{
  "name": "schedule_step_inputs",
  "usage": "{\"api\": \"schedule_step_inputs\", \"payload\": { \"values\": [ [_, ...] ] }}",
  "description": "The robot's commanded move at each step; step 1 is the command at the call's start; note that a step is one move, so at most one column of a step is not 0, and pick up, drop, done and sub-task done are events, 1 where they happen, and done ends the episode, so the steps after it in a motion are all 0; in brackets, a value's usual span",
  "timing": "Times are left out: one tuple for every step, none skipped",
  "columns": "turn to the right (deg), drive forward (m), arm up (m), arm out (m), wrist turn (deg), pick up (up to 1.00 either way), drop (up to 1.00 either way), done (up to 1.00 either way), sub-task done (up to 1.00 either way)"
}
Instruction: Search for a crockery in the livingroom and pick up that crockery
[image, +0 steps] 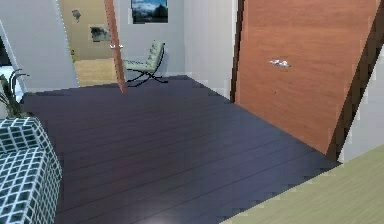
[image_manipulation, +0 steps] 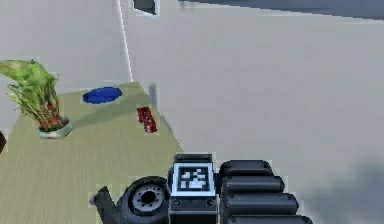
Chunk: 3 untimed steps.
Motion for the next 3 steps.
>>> {"api": "schedule_step_inputs", "payload": {
  "values": [
    [0.0, 0.0, 0.0, 0.0, 45.0, 0.0, 0.0, 0.0, 0.0],
    [0.0, 0.0, 0.0, 0.0, 45.0, 0.0, 0.0, 0.0, 0.0],
    [0.0, 0.0, 0.0, 0.0, 27.0, 0.0, 0.0, 0.0, 0.0]
  ]
}}
